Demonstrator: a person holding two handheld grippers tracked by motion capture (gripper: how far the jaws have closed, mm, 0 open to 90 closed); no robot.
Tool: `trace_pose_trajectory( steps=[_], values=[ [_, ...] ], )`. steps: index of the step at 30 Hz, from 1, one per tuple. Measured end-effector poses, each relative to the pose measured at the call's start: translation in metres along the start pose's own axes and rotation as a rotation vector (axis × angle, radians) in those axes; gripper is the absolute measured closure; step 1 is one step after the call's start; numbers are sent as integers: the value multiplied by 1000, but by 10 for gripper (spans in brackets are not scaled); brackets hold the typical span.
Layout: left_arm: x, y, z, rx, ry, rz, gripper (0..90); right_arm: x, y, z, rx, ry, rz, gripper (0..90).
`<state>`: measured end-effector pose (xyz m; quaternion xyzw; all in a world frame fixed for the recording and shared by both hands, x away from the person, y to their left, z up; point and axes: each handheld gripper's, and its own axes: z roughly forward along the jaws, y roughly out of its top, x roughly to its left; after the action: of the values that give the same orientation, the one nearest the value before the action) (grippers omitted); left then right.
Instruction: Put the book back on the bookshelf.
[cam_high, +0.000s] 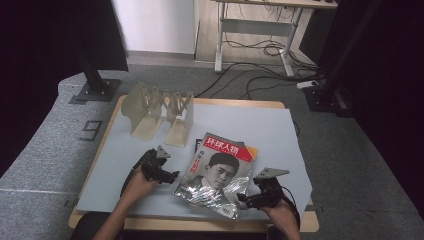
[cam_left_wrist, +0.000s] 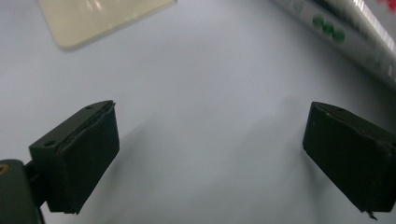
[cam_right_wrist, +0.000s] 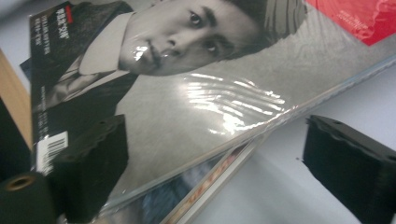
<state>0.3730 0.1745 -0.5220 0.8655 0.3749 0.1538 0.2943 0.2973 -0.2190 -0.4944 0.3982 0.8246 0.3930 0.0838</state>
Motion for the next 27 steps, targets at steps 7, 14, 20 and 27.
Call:
trace_pose_trajectory(
  steps=[7,14,20,27],
  values=[
    [-1,-21,-10,-41,-22,-48,29,-12,13,7,-22,-50,-11,12],
    [-3,-26,-12,-53,-5,-66,24,-34,26,14,-13,-125,32,0],
    [-3,-26,-12,-54,-1,-70,21,-53,32,17,-15,-154,85,0],
    [-3,-26,-12,-55,-1,-71,21,-69,39,26,-15,-164,103,0]
  ],
)
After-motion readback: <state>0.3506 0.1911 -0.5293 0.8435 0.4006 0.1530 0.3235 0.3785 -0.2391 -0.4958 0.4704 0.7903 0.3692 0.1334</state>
